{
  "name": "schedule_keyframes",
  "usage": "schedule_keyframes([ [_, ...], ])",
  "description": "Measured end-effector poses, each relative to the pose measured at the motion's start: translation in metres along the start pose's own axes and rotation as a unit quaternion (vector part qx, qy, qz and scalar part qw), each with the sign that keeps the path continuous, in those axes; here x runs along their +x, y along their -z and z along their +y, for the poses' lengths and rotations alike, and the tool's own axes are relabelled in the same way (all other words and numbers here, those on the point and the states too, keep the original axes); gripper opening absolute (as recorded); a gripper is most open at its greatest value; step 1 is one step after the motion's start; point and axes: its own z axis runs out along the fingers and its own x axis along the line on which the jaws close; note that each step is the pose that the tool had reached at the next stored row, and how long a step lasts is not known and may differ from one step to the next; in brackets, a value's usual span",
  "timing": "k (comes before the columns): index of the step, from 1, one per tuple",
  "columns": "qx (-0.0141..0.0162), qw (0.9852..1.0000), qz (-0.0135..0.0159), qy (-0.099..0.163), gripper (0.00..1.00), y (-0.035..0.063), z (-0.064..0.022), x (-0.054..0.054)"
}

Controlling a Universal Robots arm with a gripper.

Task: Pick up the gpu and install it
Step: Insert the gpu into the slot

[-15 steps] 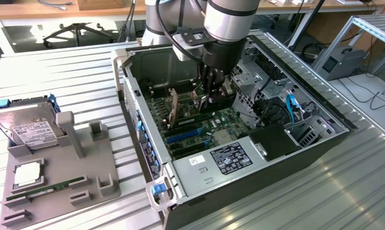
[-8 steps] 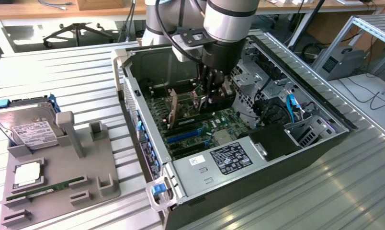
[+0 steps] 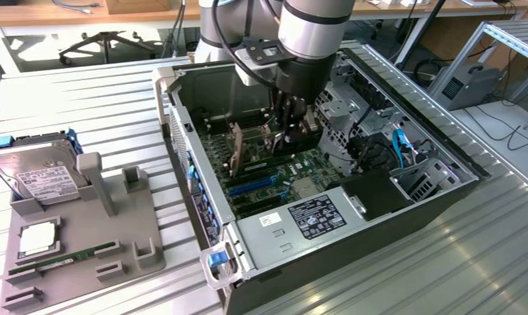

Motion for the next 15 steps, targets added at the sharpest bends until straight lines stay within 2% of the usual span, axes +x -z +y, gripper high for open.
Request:
schedule_keyframes([
  [15, 0.0001, 1.0000, 0.0009, 0.000, 0.27, -0.0035, 0.0037, 0.0010],
])
